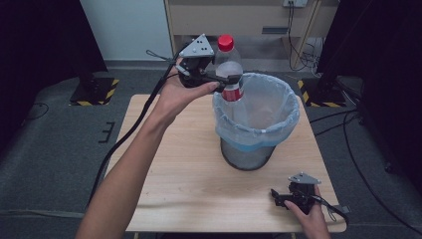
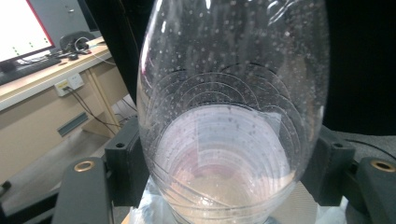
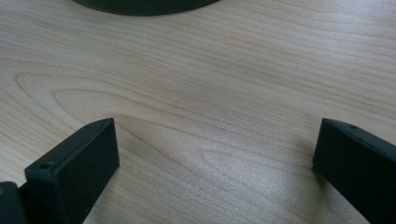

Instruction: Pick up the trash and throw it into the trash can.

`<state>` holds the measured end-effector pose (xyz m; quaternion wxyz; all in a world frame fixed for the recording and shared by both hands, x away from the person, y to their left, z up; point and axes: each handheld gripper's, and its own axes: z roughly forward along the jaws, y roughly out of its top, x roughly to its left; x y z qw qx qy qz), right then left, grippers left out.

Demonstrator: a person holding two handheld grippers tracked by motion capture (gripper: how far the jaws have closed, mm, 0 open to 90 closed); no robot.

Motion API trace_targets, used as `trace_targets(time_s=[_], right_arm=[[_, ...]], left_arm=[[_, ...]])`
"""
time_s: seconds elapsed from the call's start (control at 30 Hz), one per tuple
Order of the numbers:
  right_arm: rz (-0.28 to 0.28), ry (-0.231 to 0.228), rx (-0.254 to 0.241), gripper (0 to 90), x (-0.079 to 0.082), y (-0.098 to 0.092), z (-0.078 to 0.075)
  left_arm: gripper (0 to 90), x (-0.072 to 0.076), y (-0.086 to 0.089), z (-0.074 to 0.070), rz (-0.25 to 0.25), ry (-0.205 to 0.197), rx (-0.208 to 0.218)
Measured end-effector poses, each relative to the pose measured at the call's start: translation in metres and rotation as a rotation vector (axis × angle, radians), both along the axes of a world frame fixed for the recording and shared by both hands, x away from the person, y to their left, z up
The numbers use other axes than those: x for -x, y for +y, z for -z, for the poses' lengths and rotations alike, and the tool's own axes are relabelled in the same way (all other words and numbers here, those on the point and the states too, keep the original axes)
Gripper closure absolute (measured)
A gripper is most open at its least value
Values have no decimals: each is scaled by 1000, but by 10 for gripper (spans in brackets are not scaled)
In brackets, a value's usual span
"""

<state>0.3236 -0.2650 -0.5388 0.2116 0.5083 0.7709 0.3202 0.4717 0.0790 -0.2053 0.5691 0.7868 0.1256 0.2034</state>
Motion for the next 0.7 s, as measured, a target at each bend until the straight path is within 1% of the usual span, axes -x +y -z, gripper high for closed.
trace_targets(time_s=[0.17,0.3,0.33,0.37,0.6,0.63,0.7], right_arm=[[0,0,0,3,0,0,0],[-1,0,0,3,0,0,0],[-2,0,0,3,0,0,0],[-2,-1,0,3,0,0,0],[-2,-1,0,3,0,0,0],[-3,-1,0,3,0,0,0],[-3,-1,0,3,0,0,0]], left_arm=[[283,-3,-4,4,-1,2,-7],[283,-4,-7,7,9,10,-3],[283,-4,-9,9,5,5,-18],[282,-4,-10,10,7,6,-23],[282,-6,-17,18,12,15,-41],[282,-7,-19,20,17,21,-44],[282,-8,-20,23,13,22,-51]])
